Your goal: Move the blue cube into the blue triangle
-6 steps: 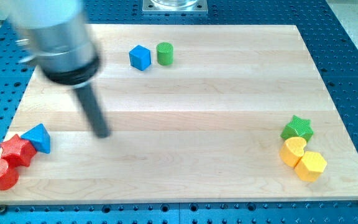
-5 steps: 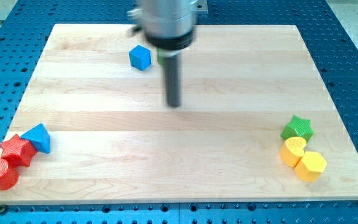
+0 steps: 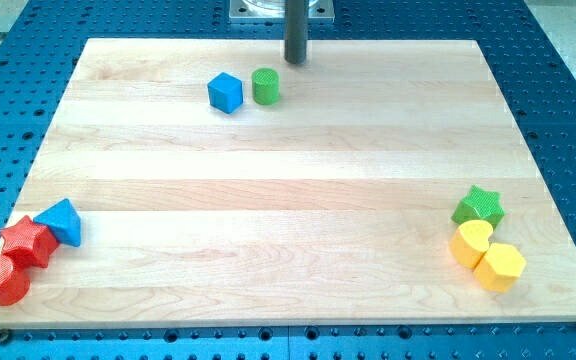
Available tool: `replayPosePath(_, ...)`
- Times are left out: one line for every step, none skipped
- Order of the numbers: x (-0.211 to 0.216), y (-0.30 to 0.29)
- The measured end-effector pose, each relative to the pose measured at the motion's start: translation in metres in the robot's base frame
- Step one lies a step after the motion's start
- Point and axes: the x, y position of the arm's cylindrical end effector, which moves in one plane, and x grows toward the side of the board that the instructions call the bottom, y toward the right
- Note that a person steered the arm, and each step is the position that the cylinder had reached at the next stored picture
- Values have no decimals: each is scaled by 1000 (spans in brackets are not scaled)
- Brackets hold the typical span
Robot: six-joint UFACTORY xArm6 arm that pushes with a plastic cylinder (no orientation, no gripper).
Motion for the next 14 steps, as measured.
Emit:
replayPosePath(16, -29)
replayPosePath(45, -33)
replayPosePath(50, -49)
replayPosePath(50, -50)
replayPosePath(51, -50)
replayPosePath(59, -50)
replayPosePath(65, -50)
replayPosePath(79, -52)
replayPosePath(87, -112)
replayPosePath(140, -209)
replayPosePath(206, -213)
replayPosePath(192, -212)
replayPosePath(166, -238)
replayPosePath(192, -278)
